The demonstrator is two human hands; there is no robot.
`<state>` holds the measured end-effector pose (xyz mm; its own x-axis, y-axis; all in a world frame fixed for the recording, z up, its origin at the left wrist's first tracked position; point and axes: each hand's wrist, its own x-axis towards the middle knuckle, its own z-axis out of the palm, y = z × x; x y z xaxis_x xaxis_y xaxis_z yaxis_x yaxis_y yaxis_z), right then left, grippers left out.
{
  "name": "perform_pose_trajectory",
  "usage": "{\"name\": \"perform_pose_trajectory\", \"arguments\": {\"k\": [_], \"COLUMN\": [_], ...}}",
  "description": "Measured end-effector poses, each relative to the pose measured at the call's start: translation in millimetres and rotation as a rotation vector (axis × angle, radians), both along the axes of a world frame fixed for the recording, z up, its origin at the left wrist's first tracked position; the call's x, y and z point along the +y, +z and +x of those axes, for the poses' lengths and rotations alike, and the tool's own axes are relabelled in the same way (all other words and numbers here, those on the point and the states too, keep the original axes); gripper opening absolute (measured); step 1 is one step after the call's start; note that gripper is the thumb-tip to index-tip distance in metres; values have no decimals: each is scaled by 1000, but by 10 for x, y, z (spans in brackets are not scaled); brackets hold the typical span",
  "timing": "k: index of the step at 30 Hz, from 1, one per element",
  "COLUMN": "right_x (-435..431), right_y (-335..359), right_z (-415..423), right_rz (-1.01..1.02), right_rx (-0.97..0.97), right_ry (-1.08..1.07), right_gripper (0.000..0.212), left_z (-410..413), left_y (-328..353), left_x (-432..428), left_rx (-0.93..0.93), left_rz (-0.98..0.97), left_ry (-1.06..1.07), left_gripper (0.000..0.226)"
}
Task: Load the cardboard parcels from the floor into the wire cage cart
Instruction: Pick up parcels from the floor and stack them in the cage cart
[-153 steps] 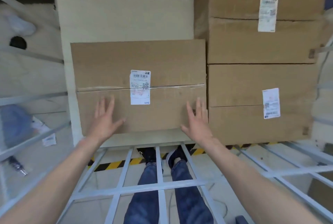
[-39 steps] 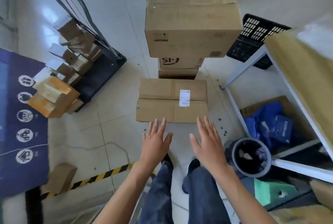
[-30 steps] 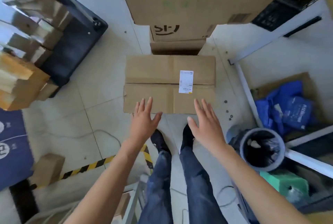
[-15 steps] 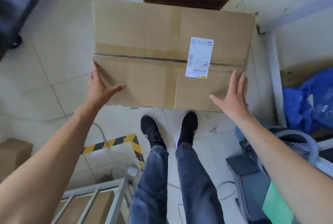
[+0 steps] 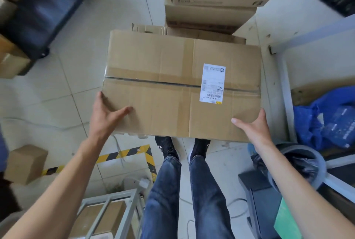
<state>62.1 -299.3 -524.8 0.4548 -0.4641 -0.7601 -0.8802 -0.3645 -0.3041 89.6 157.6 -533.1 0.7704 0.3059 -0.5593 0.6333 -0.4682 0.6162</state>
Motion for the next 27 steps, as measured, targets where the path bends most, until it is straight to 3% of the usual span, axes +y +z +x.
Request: {"name": "perform_pose_trajectory", "arguments": {"k": [7,12,15,18,27], "right_x": [423,734,900,1133,2223], "right_y": [1298,2317,2899,3523,4916], "right_z": [47,351,458,387,-541], "right_rz": [32,65,112,152,344], "right_rx": [-54,-188,-282,-356,-472], "right_ry": [165,347,465,606,1113], "right_gripper": [124,118,108,98,116], "left_z": [-562,-1060,-1502,-2135,-4659], "left_y": [1400,2507,3170,3896,5409], "left_x": [378,507,488,457,86], "left_rx": [12,-44,-86,-145,-192], "left_rz": [54,140,204,242,339], "left_ry": [147,315,446,589,1119], "left_gripper": [82,111,115,105,117]}}
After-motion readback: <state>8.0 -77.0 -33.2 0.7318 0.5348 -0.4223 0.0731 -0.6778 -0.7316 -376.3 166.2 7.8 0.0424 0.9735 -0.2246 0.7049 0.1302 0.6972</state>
